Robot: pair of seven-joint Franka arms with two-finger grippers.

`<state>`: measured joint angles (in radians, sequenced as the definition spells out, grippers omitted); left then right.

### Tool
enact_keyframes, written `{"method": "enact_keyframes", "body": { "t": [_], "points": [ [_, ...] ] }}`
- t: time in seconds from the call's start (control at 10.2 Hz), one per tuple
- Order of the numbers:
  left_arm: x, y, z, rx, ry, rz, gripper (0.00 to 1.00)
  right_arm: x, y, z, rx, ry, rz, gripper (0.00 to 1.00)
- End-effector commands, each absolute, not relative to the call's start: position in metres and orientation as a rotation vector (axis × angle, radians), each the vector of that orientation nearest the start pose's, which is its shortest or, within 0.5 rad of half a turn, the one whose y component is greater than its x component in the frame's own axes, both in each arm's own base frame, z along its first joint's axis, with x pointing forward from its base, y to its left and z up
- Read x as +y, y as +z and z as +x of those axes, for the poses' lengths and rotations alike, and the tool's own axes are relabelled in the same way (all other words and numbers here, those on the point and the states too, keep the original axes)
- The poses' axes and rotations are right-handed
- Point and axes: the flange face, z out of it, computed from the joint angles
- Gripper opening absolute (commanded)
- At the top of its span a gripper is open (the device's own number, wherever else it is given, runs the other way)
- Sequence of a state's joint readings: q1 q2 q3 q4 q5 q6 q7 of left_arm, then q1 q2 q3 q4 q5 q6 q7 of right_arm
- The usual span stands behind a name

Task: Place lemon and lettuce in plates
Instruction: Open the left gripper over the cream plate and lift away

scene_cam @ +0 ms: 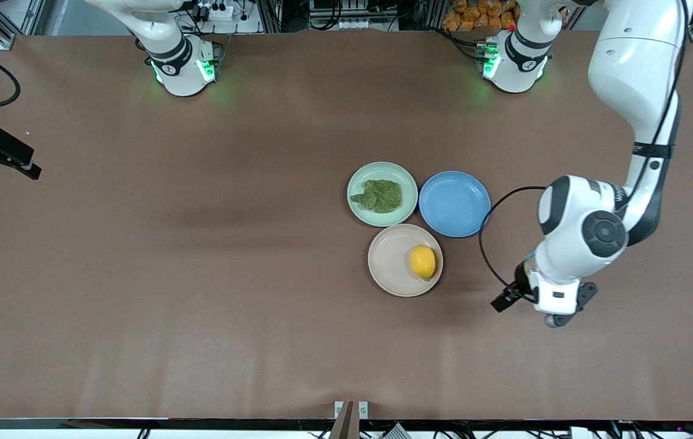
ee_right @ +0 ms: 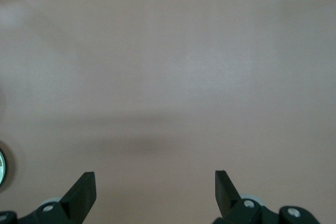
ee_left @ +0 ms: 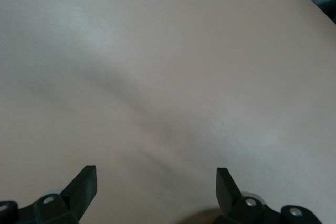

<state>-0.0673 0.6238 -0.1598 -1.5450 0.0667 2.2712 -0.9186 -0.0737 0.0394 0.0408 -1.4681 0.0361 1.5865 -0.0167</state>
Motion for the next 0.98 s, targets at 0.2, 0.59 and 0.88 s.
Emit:
{"method": "enact_keyframes", "body": {
  "t": [0.2,0.59,0.88],
  "points": [
    [-0.114,0.319,0.642,-1.148,-0.039,-2.981,1.0,-0.025,0.654,0.553,0.023,-0.089,-3.086,1.0],
    [-0.096,0.346,0.578,-1.139,-0.028,-2.951,1.0,-0.028,0.655,0.539,0.026,-0.089,-3.094,1.0],
    [-0.094,0.355,0.539,-1.122,-0.02,-2.938,1.0,-0.032,0.655,0.539,0.034,-0.091,-3.096,1.0]
  ]
}}
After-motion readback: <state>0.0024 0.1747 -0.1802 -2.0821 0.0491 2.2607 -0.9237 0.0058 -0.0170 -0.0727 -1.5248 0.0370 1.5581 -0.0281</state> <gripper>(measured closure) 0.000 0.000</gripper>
